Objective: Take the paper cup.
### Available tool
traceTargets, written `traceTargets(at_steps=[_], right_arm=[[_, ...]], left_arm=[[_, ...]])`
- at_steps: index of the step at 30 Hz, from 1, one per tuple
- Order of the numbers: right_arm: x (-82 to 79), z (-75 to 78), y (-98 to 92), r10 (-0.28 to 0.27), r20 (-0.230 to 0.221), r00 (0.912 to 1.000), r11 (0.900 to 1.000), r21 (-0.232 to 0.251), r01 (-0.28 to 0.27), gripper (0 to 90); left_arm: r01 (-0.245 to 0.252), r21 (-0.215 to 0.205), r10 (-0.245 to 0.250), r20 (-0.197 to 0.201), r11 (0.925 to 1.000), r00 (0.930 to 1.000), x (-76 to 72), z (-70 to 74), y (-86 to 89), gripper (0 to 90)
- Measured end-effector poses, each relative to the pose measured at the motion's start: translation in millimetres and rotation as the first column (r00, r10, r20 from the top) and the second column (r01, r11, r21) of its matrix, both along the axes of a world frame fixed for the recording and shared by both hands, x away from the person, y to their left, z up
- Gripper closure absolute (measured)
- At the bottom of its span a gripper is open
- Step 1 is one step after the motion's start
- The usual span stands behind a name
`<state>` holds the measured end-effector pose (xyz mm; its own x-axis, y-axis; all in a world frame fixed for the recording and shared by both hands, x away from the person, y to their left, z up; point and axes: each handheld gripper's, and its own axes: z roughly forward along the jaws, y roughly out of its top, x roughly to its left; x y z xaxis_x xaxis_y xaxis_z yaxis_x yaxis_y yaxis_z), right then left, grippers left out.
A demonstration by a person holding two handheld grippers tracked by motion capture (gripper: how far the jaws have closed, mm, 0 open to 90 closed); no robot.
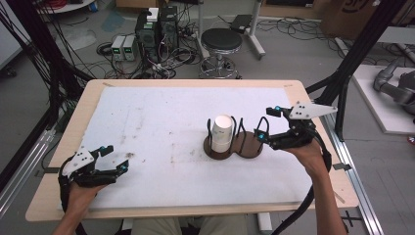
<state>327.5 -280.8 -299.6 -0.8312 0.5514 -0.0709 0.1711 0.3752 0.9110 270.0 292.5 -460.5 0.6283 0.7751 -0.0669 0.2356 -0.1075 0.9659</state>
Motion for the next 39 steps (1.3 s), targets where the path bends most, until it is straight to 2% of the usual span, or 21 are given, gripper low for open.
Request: traceTargets(at_steps=[4,8,9,11,14,15,16,17,18,23,25,28,29,30,32,33,36,38,39], right_arm=[[10.4,9.5,11.2,0.03,-0.016,0.9994,0.998,-0.054,-0.03,14.9],[19.9,16.8,22.0,0.06,-0.029,0.9978,0.992,-0.106,-0.063,14.9],[24.1,19.9,26.3,0.065,-0.035,0.9972,0.989,-0.132,-0.069,14.9],[26.0,21.3,28.7,0.072,-0.037,0.9967,0.987,-0.139,-0.076,14.9],[31.4,25.1,35.3,0.091,-0.046,0.9948,0.981,-0.165,-0.097,14.9],[35.2,27.0,39.1,0.105,-0.06,0.9927,0.976,-0.187,-0.114,14.9],[35.2,27.0,39.1,0.105,-0.06,0.9927,0.976,-0.187,-0.114,14.9],[38.4,29.1,43.7,0.112,-0.066,0.9916,0.969,-0.215,-0.123,14.9],[38.4,29.1,43.7,0.112,-0.066,0.9916,0.969,-0.215,-0.123,14.9],[45.7,31.8,55.1,0.123,-0.086,0.9887,0.956,-0.259,-0.141,14.9],[49.9,31.8,60.9,0.134,-0.096,0.9863,0.944,-0.289,-0.157,14.9],[55.7,31.0,68.5,0.145,-0.108,0.9835,0.936,-0.309,-0.172,14.9],[59.0,30.6,73.3,0.146,-0.123,0.9816,0.927,-0.329,-0.179,14.9],[59.0,30.6,73.3,0.146,-0.123,0.9816,0.927,-0.329,-0.179,14.9],[61.8,30.5,77.6,0.15,-0.136,0.9794,0.918,-0.349,-0.188,15.0],[65.3,31.0,82.0,0.158,-0.142,0.9771,0.905,-0.375,-0.201,15.0],[67.9,31.8,86.3,0.166,-0.148,0.9749,0.901,-0.379,-0.211,14.9],[71.2,32.1,90.0,0.174,-0.161,0.9714,0.891,-0.394,-0.225,15.0],[74.4,31.5,93.5,0.167,-0.172,0.9707,0.878,-0.422,-0.226,14.9]], left_arm=[[0.0,0.0,0.0,0.0,1.0,1.0,0.0,0.0,0.0,15.4],[0.0,0.0,0.0,-0.002,1.0,1.0,0.0,0.0,-0.1,15.4],[0.0,0.0,0.0,-0.002,1.0,1.0,0.1,-0.1,-0.1,15.4],[-0.001,0.001,0.001,-0.002,1.0,1.0,0.1,0.0,-0.1,15.4],[0.0,0.005,0.0,-0.003,1.0,1.0,0.2,0.0,-0.1,15.3],[0.0,0.005,0.0,-0.003,1.0,1.0,0.1,0.0,-0.1,15.4],[0.0,0.004,0.0,-0.003,1.0,1.0,0.1,0.1,-0.2,15.4],[0.002,0.006,-0.002,-0.003,1.0,1.0,0.3,0.0,-0.3,15.4],[0.005,0.007,-0.005,-0.006,1.0,1.0,0.4,0.1,-0.4,15.4],[0.005,0.008,-0.005,-0.011,1.0,0.9999,1.1,0.2,-0.5,15.4],[0.006,0.007,-0.006,-0.011,1.0,0.9999,1.1,0.1,-0.7,15.4],[0.008,0.008,-0.008,-0.012,0.9999,0.9999,0.9,0.2,-1.1,15.4],[0.01,0.011,-0.01,-0.012,0.9999,0.9999,1.0,0.2,-0.9,15.4],[0.01,0.012,-0.01,-0.013,0.9999,0.9999,1.1,0.2,-0.8,15.4],[0.014,0.013,-0.014,-0.013,0.9998,0.9998,1.3,0.2,-0.8,15.4],[0.012,0.012,-0.012,-0.014,0.9998,0.9998,1.2,0.2,-0.9,15.4],[0.012,0.013,-0.012,-0.015,0.9998,0.9998,1.3,0.3,-0.9,15.4],[0.014,0.013,-0.014,-0.015,0.9998,0.9998,1.4,0.3,-0.9,15.4],[0.014,0.013,-0.014,-0.013,0.9998,0.9998,1.4,0.2,-0.9,15.4]])
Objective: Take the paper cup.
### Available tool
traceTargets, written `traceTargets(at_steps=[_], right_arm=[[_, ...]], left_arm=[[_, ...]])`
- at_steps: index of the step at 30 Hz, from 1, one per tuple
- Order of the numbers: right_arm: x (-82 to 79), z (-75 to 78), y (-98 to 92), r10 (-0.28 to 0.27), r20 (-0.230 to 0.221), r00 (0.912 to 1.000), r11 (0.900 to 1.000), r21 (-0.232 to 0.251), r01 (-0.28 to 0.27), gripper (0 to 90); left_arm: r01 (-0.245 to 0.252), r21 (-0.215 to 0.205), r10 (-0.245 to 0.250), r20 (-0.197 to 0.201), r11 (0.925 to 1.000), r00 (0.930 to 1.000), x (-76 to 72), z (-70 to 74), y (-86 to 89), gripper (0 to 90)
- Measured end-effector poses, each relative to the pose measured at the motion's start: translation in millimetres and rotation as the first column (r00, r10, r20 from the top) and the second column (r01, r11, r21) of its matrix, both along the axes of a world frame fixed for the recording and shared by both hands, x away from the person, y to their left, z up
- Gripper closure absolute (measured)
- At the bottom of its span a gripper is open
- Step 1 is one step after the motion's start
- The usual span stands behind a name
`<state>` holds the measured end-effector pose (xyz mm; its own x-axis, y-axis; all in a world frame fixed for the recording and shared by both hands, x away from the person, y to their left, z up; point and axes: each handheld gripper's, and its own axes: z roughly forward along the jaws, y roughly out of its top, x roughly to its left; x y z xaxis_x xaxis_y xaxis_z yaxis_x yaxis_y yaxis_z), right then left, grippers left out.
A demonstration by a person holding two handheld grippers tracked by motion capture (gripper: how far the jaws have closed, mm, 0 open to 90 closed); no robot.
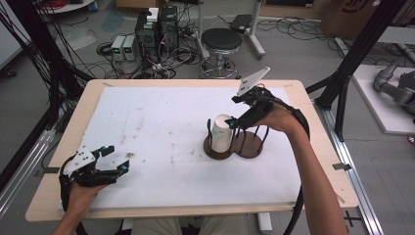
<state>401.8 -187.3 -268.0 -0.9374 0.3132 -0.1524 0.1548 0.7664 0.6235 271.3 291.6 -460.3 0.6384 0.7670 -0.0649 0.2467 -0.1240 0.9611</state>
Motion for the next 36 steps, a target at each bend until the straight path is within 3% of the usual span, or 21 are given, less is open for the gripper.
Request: traceTargets(at_steps=[5,6,9,12,21,28,36], right_arm=[[5.3,-3.6,6.7,0.006,-0.009,0.9999,0.999,-0.048,-0.006,14.9],[6.3,-5.1,11.0,0.017,-0.007,0.9998,0.997,-0.075,-0.018,15.0],[7.4,-6.8,13.9,0.029,-0.021,0.9994,0.997,-0.071,-0.03,15.0],[10.0,-12.1,16.9,0.032,-0.036,0.9988,0.994,-0.107,-0.036,15.0],[12.9,-18.5,23.2,0.041,-0.056,0.9976,0.99,-0.132,-0.048,15.0],[15.0,-28.8,33.8,0.053,-0.064,0.9966,0.979,-0.193,-0.064,15.0],[18.0,-36.8,40.3,0.061,-0.095,0.9936,0.973,-0.217,-0.08,15.1]], left_arm=[[0.0,0.0,0.0,-0.002,1.0,1.0,0.4,0.0,-0.1,15.4],[-0.001,0.0,0.001,-0.003,1.0,1.0,0.3,0.0,0.0,15.4],[-0.001,-0.002,0.001,-0.003,1.0,1.0,0.3,0.0,0.0,15.4],[0.001,0.0,-0.001,-0.003,1.0,1.0,0.4,0.1,0.0,15.4],[0.0,-0.001,0.0,-0.004,1.0,1.0,0.5,0.0,-0.1,15.4],[0.001,0.0,-0.001,-0.008,1.0,1.0,0.7,0.0,-0.1,15.4],[0.002,-0.004,-0.002,-0.011,1.0,0.9999,1.1,-0.1,-0.1,15.4]])
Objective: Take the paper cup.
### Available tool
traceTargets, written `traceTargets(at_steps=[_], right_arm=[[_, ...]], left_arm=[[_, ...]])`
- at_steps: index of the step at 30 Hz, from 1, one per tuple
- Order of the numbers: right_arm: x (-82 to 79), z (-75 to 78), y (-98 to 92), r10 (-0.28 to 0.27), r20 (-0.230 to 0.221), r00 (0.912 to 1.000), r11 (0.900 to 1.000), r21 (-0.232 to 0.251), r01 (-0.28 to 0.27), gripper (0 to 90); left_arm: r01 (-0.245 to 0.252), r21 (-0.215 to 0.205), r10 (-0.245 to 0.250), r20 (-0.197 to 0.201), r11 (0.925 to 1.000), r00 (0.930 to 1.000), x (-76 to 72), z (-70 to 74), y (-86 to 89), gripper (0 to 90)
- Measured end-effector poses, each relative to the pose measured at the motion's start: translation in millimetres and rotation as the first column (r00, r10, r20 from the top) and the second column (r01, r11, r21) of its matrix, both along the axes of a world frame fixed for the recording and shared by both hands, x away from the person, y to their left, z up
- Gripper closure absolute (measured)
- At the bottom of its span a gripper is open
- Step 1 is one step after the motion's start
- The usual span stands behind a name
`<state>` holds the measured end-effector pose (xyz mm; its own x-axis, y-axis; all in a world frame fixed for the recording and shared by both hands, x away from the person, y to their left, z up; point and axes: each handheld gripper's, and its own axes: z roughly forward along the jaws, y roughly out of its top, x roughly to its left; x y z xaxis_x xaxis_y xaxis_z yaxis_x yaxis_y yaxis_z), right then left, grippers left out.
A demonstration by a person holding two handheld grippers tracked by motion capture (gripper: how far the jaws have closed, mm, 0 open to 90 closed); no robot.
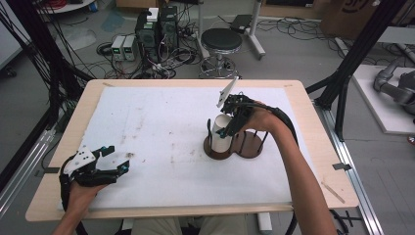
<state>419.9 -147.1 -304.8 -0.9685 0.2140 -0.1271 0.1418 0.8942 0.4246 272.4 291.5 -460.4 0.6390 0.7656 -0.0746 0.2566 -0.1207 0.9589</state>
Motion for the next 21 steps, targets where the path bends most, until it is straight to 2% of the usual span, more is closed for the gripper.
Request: traceTargets(at_steps=[9,12,13,14,21], right_arm=[[2.9,-3.1,0.5,-0.003,-0.004,1.0,1.0,-0.016,0.003,16.7],[5.1,-4.7,0.1,-0.015,-0.014,0.9998,0.999,-0.035,0.014,20.1],[6.0,-4.7,0.2,-0.018,-0.014,0.9997,0.999,-0.036,0.018,23.2],[6.0,-3.8,0.9,-0.002,-0.019,0.9998,0.999,-0.037,0.001,31.5],[6.0,-3.4,1.8,-0.001,-0.021,0.9998,0.999,-0.038,0.0,34.4]], left_arm=[[0.004,0.004,-0.004,-0.001,1.0,1.0,0.4,0.1,-0.3,15.4],[0.002,0.002,-0.002,-0.001,1.0,1.0,0.1,0.0,-0.7,15.4],[0.003,0.003,-0.003,-0.001,1.0,1.0,0.0,0.0,-0.6,15.4],[0.003,0.004,-0.003,-0.001,1.0,1.0,0.0,0.0,-0.6,15.4],[0.004,0.002,-0.004,-0.002,1.0,1.0,0.2,0.0,-0.5,15.4]])
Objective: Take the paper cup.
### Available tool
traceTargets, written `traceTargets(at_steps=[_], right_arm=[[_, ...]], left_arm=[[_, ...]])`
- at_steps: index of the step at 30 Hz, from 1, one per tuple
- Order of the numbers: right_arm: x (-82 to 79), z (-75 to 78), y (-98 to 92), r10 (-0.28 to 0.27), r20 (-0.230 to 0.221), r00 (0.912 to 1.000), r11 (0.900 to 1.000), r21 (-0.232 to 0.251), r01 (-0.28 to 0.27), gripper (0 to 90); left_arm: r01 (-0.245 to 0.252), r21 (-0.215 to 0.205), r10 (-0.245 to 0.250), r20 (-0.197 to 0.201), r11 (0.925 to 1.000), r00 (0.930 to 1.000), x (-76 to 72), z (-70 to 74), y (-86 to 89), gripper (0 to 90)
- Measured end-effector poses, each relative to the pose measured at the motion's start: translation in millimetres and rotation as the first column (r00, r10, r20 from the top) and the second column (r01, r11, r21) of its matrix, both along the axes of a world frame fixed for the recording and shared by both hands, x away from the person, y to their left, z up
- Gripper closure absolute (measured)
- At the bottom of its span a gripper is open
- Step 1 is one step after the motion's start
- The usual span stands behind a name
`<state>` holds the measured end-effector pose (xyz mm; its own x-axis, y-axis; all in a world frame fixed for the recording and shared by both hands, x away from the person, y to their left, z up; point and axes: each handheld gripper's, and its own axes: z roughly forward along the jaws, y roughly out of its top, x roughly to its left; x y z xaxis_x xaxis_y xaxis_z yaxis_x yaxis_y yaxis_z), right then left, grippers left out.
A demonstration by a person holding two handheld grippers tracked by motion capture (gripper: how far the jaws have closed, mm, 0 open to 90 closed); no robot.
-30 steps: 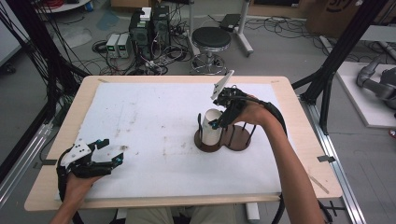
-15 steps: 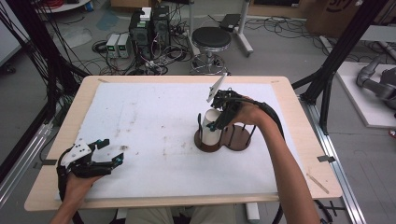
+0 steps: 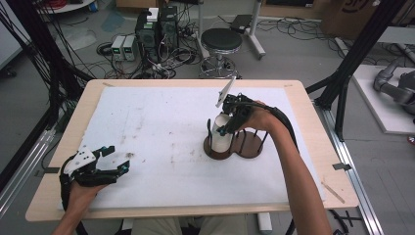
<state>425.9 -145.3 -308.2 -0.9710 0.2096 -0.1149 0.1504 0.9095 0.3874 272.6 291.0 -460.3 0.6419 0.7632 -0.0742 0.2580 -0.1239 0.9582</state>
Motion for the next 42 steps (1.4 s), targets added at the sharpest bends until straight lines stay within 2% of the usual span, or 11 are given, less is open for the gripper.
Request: traceTargets(at_steps=[10,18,27,34,42], right_arm=[[-1.2,1.1,-0.2,-0.007,-0.006,1.0,1.0,0.005,0.007,34.8],[-1.0,5.9,-3.7,-0.015,0.001,0.9999,0.999,0.04,0.015,35.3],[-4.0,19.5,-10.2,-0.032,0.005,0.9995,0.993,0.116,0.031,36.5],[-6.9,26.8,-13.9,-0.032,0.008,0.9995,0.989,0.144,0.03,36.7],[-11.0,47.0,-11.5,-0.033,0.031,0.999,0.988,0.153,0.027,36.9]], left_arm=[[-0.002,0.002,0.002,0.002,1.0,1.0,-0.3,0.0,-0.3,15.4],[0.0,0.002,0.0,0.001,1.0,1.0,0.0,0.0,0.0,15.4],[-0.001,0.004,0.001,0.002,1.0,1.0,-0.1,0.0,-0.3,15.4],[-0.001,0.005,0.001,0.002,1.0,1.0,-0.2,0.1,-0.4,15.4],[0.001,0.008,-0.001,0.004,1.0,1.0,-0.6,0.2,-0.1,15.4]])
